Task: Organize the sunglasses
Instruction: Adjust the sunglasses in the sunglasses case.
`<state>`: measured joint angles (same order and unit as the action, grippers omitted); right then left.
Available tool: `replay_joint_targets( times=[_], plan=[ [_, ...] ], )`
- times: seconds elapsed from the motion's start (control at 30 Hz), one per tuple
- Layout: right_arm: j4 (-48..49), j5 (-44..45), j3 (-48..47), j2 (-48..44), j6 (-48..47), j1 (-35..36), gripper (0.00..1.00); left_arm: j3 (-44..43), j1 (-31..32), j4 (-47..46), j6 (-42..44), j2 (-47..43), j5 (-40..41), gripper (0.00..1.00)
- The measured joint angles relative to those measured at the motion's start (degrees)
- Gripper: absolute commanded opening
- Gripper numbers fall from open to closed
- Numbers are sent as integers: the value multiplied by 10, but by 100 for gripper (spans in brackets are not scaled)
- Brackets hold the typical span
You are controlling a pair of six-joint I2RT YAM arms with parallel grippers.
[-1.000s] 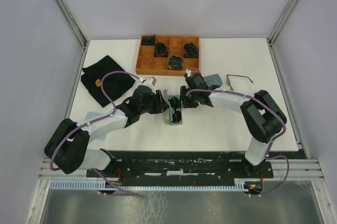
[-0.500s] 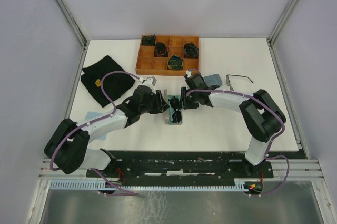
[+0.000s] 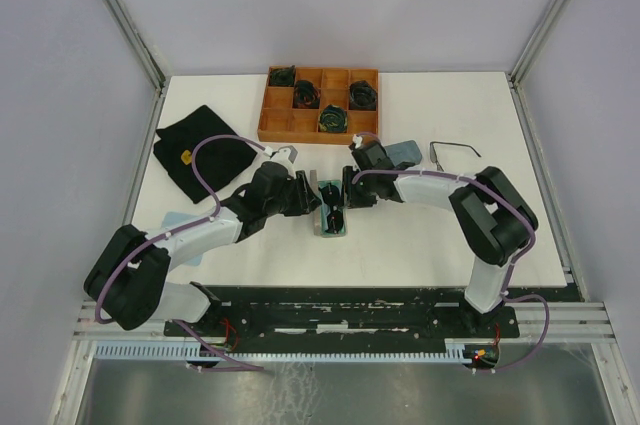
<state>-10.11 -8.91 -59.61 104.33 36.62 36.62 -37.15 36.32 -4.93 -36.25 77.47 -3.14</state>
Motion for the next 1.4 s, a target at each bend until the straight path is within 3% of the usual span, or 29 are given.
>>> replay_joint_targets(
  times=[0.6, 1.4],
  plan=[
    [-53, 34, -46, 21, -25, 15, 42, 0, 0, -1, 0, 0, -2, 39],
    [-174, 204, -130, 62, -55, 86, 56, 10, 0, -21, -3, -1, -4, 35]
  ],
)
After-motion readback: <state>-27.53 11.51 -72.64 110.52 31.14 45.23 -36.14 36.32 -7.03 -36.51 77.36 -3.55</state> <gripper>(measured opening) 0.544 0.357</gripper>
